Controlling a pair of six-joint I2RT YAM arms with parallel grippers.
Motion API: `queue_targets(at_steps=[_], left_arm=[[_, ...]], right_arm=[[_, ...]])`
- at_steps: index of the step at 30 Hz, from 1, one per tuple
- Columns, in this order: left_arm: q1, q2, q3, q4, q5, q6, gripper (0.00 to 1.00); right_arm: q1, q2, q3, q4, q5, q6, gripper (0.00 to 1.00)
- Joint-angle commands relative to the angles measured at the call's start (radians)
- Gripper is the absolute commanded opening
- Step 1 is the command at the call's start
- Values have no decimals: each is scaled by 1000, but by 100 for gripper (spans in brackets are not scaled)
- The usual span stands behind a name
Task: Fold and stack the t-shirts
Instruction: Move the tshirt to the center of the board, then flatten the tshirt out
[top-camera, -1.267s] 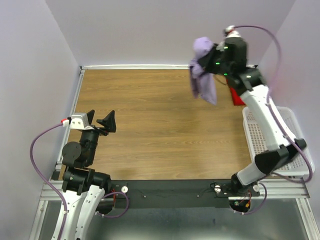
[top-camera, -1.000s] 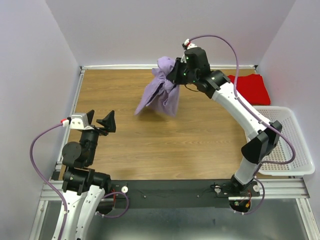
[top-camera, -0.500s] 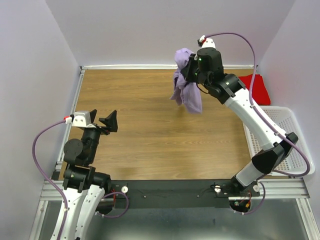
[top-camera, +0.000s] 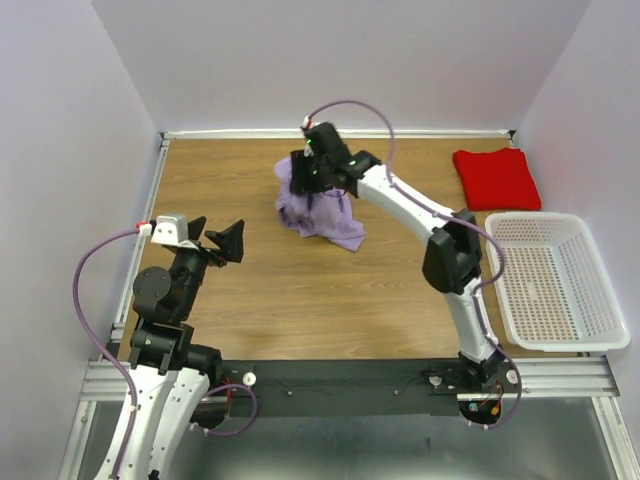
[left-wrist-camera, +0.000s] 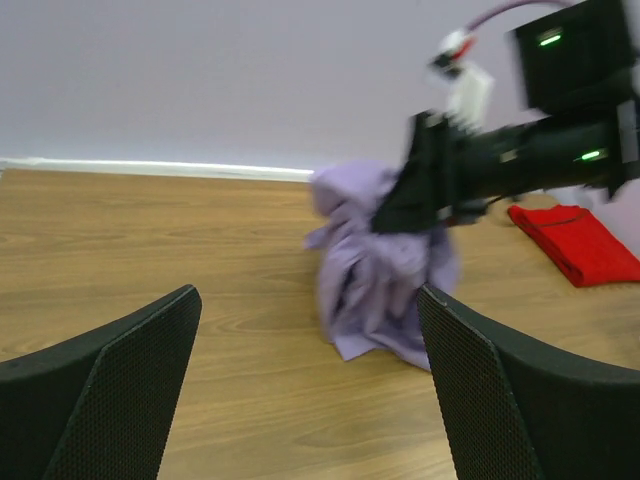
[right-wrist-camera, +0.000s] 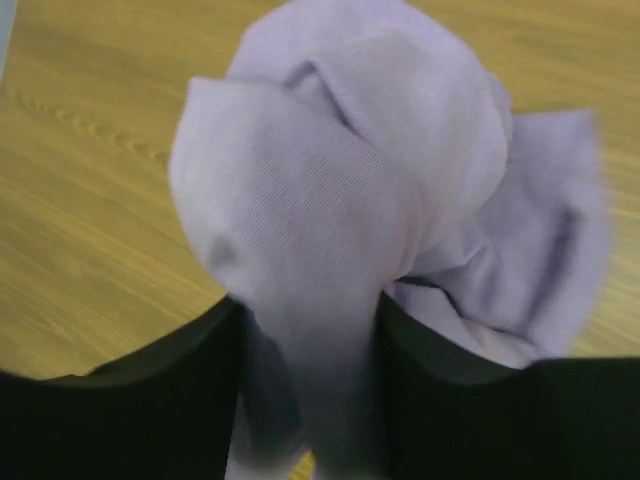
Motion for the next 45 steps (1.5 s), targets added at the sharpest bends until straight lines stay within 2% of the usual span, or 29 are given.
queue_targets(at_steps=[1, 2, 3, 4, 5, 9, 11, 12, 13, 17, 20, 22, 26, 29, 36, 45], left_arm=[[3, 40, -14, 25, 73, -88, 99], [3, 48, -16, 25, 91, -96, 99], [3, 70, -17, 23, 108, -108, 99], [3, 83, -16, 23, 118, -111, 99], [1, 118, -16, 25, 130, -119, 99], [-8, 225, -8, 31, 211, -152, 96], [-46, 320, -11, 54, 227, -177, 97], [-69, 350, -13, 66, 216, -207, 98], [-144, 411, -10, 68, 198, -220, 99], [-316, 599, 23, 135, 49, -315, 98], [-373, 750, 61, 129, -23, -408, 95], [-384, 843, 84, 95, -94, -507, 89], [-390, 922, 80, 84, -204, -640, 86], [-398, 989, 104, 92, -262, -668, 74], [-415, 1126, 199, 74, -335, -634, 69], [-484, 1301, 329, 22, -441, -573, 69]], right_arm=[[65, 56, 151, 4, -138, 14, 65], [66, 50, 146, 2, -139, 16, 70], [66, 20, 75, 2, -59, 1, 75], [63, 0, 74, 2, -58, -12, 77], [62, -28, 42, 4, 21, -22, 79], [5, -151, -145, 4, 62, -30, 80], [-50, -224, -265, 7, 56, -24, 80], [-67, -249, -303, 8, 45, -26, 80], [-97, -269, -343, 11, 40, -26, 80], [-150, -367, -548, 42, 25, -35, 79], [-165, -431, -657, 71, 5, -39, 79], [-168, -459, -704, 86, -10, -41, 79], [-168, -488, -777, 106, -50, -39, 79], [-168, -511, -816, 116, -59, -43, 79], [-168, -560, -885, 129, -84, -36, 79], [-168, -609, -955, 139, -90, -44, 79]])
